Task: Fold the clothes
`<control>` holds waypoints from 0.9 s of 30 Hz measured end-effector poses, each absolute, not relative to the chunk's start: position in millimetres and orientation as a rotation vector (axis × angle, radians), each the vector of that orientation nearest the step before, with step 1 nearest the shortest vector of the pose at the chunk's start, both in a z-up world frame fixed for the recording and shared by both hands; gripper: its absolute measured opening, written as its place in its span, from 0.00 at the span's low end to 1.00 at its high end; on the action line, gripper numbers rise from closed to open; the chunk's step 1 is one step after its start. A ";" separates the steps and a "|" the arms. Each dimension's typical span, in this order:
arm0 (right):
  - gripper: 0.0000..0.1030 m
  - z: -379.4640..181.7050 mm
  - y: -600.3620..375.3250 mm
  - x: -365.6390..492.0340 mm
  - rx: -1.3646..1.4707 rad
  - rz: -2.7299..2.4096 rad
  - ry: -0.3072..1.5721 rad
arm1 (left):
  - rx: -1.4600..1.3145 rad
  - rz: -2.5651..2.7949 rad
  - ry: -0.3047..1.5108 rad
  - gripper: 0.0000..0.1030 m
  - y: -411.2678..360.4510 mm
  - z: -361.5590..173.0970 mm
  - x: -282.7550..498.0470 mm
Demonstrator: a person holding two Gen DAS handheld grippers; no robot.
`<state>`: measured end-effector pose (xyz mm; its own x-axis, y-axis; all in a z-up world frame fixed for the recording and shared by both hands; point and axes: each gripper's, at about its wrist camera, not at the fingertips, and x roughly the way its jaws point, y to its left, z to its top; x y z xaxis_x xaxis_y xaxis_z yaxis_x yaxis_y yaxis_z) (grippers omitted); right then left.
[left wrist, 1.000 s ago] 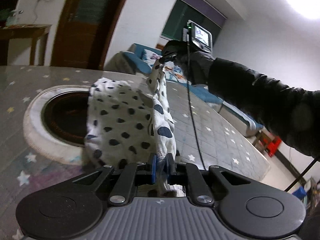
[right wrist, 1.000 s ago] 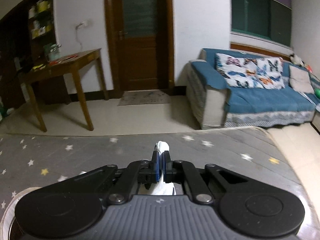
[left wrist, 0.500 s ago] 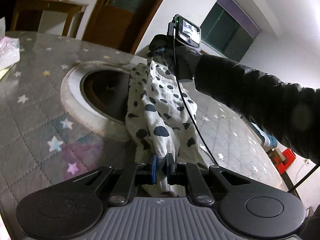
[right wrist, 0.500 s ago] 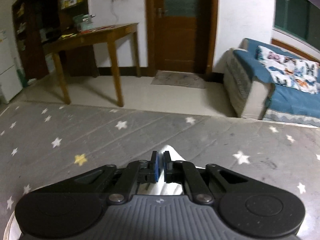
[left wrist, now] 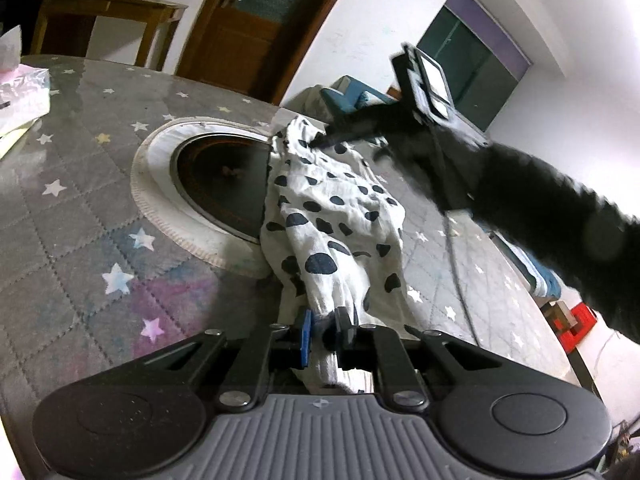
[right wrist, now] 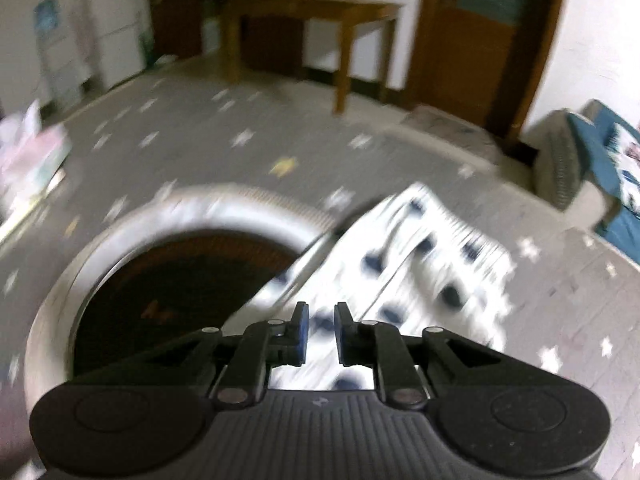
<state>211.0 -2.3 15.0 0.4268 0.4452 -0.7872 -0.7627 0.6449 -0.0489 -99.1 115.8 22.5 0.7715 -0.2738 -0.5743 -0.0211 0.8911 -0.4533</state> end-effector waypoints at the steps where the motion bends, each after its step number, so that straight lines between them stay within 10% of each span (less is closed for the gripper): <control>1: 0.18 10.7 -5.4 199.3 -0.445 0.809 0.836 | -0.459 -0.137 0.683 0.16 115.9 23.1 -99.8; 15: 0.32 16.4 -39.0 89.6 -0.535 1.023 0.735 | -0.477 -0.079 0.693 0.42 115.2 21.6 -103.3; 27: 0.38 49.1 -102.1 21.7 -0.471 1.078 0.644 | -0.475 -0.156 0.626 0.10 95.6 44.1 -105.8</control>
<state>21.7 -102.1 49.1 0.3229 0.6526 -0.6855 -0.9131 0.4054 -0.0442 -105.8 95.6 44.1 0.8025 -0.2808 -0.5264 -0.0014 0.8814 -0.4723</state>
